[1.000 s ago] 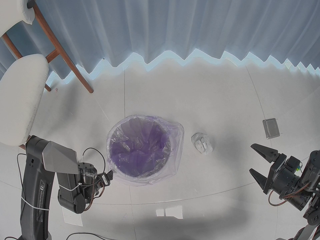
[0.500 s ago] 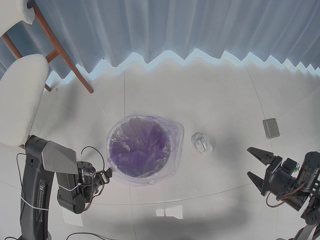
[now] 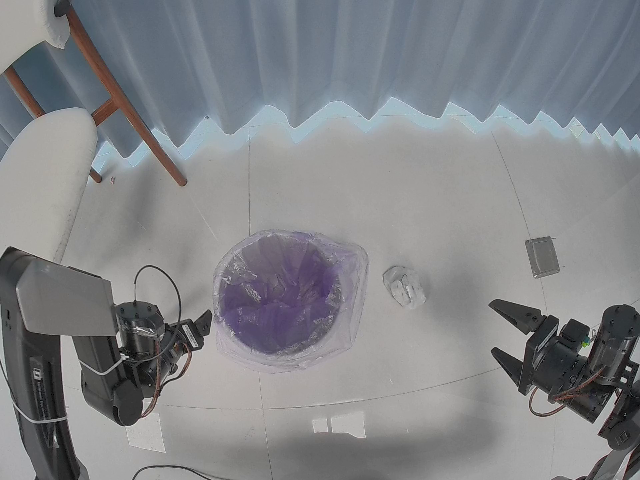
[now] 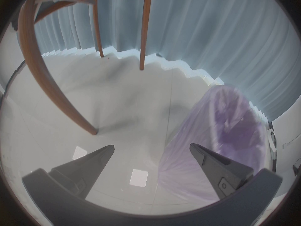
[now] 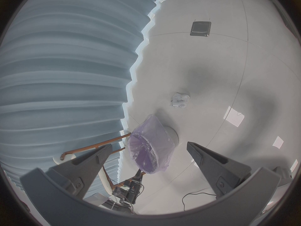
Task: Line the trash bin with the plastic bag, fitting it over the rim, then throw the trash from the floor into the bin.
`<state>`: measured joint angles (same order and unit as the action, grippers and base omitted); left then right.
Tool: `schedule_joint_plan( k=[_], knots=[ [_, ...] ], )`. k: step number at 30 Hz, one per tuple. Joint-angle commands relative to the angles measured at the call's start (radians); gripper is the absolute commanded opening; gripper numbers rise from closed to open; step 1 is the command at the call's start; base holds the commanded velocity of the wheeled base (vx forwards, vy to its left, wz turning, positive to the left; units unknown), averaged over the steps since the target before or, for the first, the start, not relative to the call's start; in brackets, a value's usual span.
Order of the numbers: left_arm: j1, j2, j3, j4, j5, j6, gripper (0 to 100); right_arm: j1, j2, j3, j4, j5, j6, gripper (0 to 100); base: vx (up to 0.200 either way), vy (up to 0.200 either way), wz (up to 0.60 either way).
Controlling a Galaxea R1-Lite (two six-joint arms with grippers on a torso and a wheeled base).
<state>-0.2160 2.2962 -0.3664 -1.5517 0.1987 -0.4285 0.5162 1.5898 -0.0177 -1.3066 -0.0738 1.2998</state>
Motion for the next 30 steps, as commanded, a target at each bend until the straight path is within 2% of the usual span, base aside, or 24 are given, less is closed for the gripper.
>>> schedule_joint_plan(
  k=[1, 2, 5, 8, 11, 14, 16, 18, 19, 22, 25, 26, 28, 30],
  knots=[
    [-0.011, -0.222, 0.043, -0.001, -0.005, 0.01, 100, 0.002, 0.004, 0.018, 0.0, 0.0, -0.001, 100, 0.0, 0.0, 0.0],
    [-0.011, -0.222, 0.043, -0.001, -0.005, 0.01, 100, 0.002, 0.004, 0.018, 0.0, 0.0, -0.001, 100, 0.0, 0.0, 0.0],
    [-0.043, -0.457, 0.004, 0.001, -0.005, 0.062, 100, 0.004, 0.002, 0.018, -0.006, 0.0, -0.005, 100, 0.0, 0.0, 0.0],
    [-0.118, -0.655, -0.028, 0.004, -0.012, 0.086, 100, 0.004, 0.006, 0.018, -0.013, 0.002, -0.017, 100, 0.0, 0.0, 0.0],
    [-0.154, -0.781, -0.095, 0.005, -0.071, 0.091, 100, 0.028, 0.007, 0.012, -0.042, 0.008, -0.047, 100, 0.0, 0.0, 0.0],
    [-0.145, -0.813, -0.137, 0.005, -0.104, 0.088, 100, 0.074, 0.025, 0.005, -0.059, 0.008, -0.085, 100, 0.0, 0.0, 0.0],
    [-0.102, -0.825, -0.195, 0.004, -0.114, 0.068, 100, 0.128, 0.068, -0.031, -0.079, 0.017, -0.128, 100, 0.0, 0.0, 0.0],
    [-0.083, -0.827, -0.2, 0.004, -0.12, 0.054, 100, 0.15, 0.091, -0.053, -0.076, 0.042, -0.132, 100, 0.0, 0.0, 0.0],
    [-0.068, -0.837, -0.197, 0.005, -0.148, 0.04, 100, 0.166, 0.137, -0.082, -0.072, 0.088, -0.142, 100, -0.2, 0.0, 0.0],
    [-0.062, -0.856, -0.183, 0.007, -0.208, 0.019, 100, 0.17, 0.228, -0.116, -0.071, 0.138, -0.191, 100, -0.2, 0.0, 0.0],
    [-0.062, -0.874, -0.166, 0.009, -0.231, 0.016, 100, 0.189, 0.381, -0.162, -0.071, 0.154, -0.31, 100, -0.2, 0.0, 0.0],
    [-0.062, -0.883, -0.169, 0.019, -0.234, 0.016, 100, 0.196, 0.475, -0.189, -0.072, 0.149, -0.399, 100, -0.2, 0.0, 0.0],
    [-0.06, -0.906, -0.172, 0.045, -0.234, 0.016, 100, 0.194, 0.592, -0.234, -0.082, 0.132, -0.521, 100, -0.2, 0.0, 0.0],
    [-0.06, -0.942, -0.172, 0.085, -0.231, 0.019, 100, 0.189, 0.694, -0.309, -0.088, 0.091, -0.605, 100, -0.2, 0.0, 0.0]
  ],
)
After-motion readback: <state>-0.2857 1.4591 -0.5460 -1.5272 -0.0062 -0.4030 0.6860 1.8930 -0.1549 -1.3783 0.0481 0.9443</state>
